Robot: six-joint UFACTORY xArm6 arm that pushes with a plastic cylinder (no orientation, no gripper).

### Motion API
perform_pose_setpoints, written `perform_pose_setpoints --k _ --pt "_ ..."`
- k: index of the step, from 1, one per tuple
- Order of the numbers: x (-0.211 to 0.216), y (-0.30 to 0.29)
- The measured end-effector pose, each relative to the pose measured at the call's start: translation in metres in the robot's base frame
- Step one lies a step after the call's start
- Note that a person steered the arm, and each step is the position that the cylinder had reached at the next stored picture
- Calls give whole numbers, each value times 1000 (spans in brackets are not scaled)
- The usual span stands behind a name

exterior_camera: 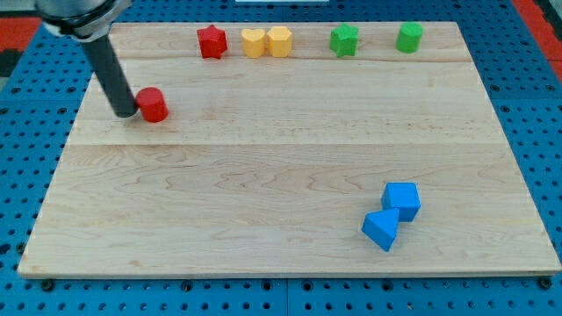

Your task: Move the red circle to the left side of the red star

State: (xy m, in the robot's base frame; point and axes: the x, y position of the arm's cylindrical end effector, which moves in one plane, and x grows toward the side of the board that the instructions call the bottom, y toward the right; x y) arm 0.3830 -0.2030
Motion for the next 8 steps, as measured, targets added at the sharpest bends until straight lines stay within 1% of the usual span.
perform_pose_setpoints --k 1,2,3,4,5,6,7,8 --pt "46 -21" --pt "60 1" --pt "35 22" --pt "2 17" --pt "-5 15" --pt "-3 17" --pt "11 32" --pt "-27 47"
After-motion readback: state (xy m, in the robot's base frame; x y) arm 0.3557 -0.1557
